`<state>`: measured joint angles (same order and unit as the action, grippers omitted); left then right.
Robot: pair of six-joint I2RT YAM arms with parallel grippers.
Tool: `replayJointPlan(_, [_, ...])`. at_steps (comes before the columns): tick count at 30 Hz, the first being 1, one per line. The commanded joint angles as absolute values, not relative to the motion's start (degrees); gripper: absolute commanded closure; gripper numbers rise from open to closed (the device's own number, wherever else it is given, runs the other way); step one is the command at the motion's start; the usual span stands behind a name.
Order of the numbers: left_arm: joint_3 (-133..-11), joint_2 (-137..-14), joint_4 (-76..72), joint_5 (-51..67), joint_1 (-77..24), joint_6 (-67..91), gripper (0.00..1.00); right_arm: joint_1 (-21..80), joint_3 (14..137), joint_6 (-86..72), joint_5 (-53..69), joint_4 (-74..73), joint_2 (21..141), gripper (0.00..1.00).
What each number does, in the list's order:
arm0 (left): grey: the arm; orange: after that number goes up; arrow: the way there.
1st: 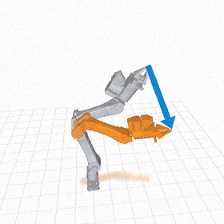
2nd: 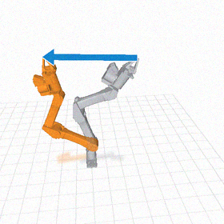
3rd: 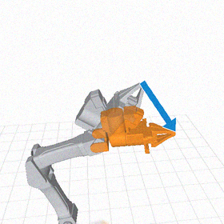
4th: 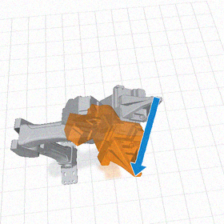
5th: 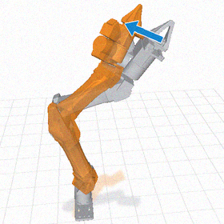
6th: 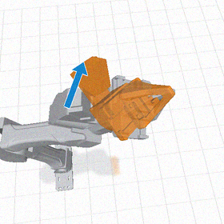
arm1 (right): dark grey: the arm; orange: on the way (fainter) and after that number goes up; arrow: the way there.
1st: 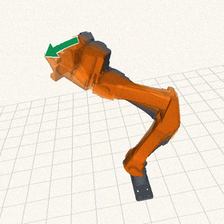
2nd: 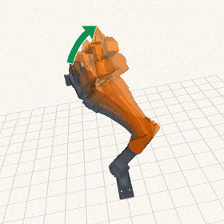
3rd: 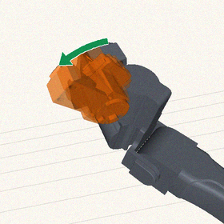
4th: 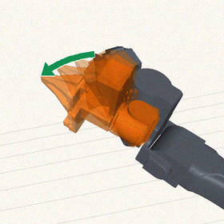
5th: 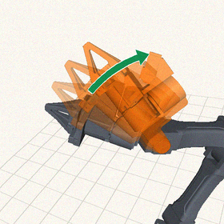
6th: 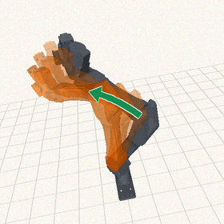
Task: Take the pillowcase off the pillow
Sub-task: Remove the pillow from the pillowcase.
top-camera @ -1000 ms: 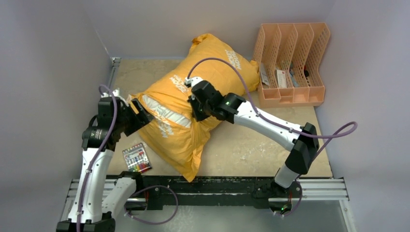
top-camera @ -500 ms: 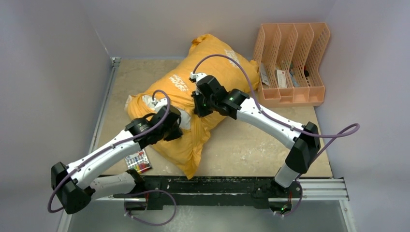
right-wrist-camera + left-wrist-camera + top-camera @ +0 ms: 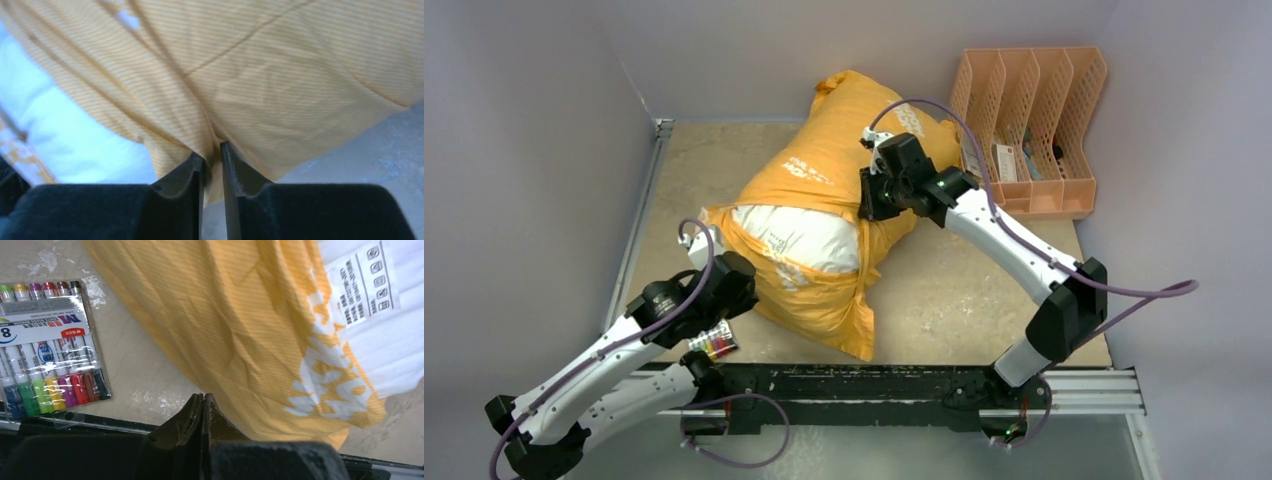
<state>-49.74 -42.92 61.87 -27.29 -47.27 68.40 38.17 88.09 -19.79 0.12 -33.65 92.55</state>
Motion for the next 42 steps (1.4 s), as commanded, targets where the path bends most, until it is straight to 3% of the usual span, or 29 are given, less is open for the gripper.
replayJointPlan(1, [-49.66, -44.96, 59.62, -27.68, -47.12, 67.43, 1.00, 43.60, 86.14, -20.56, 10.86, -25.07, 87.17, 0.75])
replayJointPlan(4, [-50.36, -46.57, 54.20, -24.37, -47.11, 65.80, 1.00, 49.41, 84.78, -22.07, 7.13, -25.67, 88.31, 0.67])
replayJointPlan(5, [-50.73, -45.62, 52.02, -23.28, -47.12, 65.62, 0.93, 50.29, 83.91, -22.90, 5.82, -26.16, 88.67, 0.67])
replayJointPlan(6, [-51.10, -44.44, 49.54, -21.85, -47.18, 65.57, 0.79, 50.84, 83.23, -23.44, 5.20, -26.69, 88.98, 0.65])
replayJointPlan(8, [-51.41, -42.05, 43.99, -18.34, -47.12, 66.41, 0.48, 51.71, 82.40, -24.37, 2.35, -28.58, 88.28, 0.48])
replayJointPlan(10, [-51.46, -40.92, 41.66, -15.47, -47.11, 67.33, 0.33, 52.46, 80.88, -24.20, -2.18, -29.21, 86.43, 0.32])
replayJointPlan(12, [-51.45, -42.14, 40.99, -12.29, -47.14, 67.30, 0.28, 52.82, 80.19, -23.50, -7.88, -31.36, 85.49, 0.25])
replayJointPlan(15, [-51.14, -46.42, 38.73, -8.71, -47.18, 66.29, 0.23, 52.83, 80.92, -21.57, -14.95, -36.40, 86.65, 0.26])
replayJointPlan(16, [-51.00, -48.12, 37.90, -8.66, -47.16, 66.11, 0.22, 52.86, 81.21, -21.87, -16.66, -37.85, 87.27, 0.30])
replayJointPlan(19, [-50.59, -52.98, 36.48, -11.29, -47.17, 65.29, 0.20, 52.87, 81.38, -22.76, -18.39, -38.42, 87.78, 0.64])
replayJointPlan(20, [-50.35, -54.47, 36.44, -12.34, -47.18, 65.11, 0.26, 52.85, 81.43, -22.77, -17.87, -37.43, 87.54, 0.79])
replayJointPlan(21, [-50.25, -55.91, 37.06, -13.10, -47.15, 64.97, 0.41, 52.84, 81.47, -22.87, -17.03, -36.14, 87.08, 0.86])
replayJointPlan(25, [-46.26, -52.51, 42.10, -15.68, -47.52, 67.91, 1.00, 52.45, 81.80, -21.95, -19.70, -32.61, 85.29, 0.97])
replayJointPlan(27, [-43.64, -47.50, 46.23, -16.81, -47.53, 69.66, 1.00, 49.50, 84.82, -20.86, -26.62, -33.83, 86.85, 1.00])
replayJointPlan(30, [-41.65, -41.25, 55.56, -17.66, -47.48, 70.81, 1.00, 38.07, 89.67, -20.94, -22.39, -35.24, 89.59, 1.00])
replayJointPlan(34, [-40.99, -35.31, 65.92, -18.93, -47.52, 72.31, 1.00, 34.48, 92.28, -19.56, -21.03, -33.21, 90.99, 1.00])
replayJointPlan(41, [-37.80, -37.16, 57.48, -16.10, -47.70, 72.09, 1.00, 35.58, 86.55, -20.00, 0.99, -33.40, 92.45, 1.00])
replayJointPlan(42, [-37.76, -38.20, 55.26, -15.78, -47.70, 71.67, 1.00, 35.60, 85.90, -20.69, 2.52, -34.15, 91.45, 0.96])
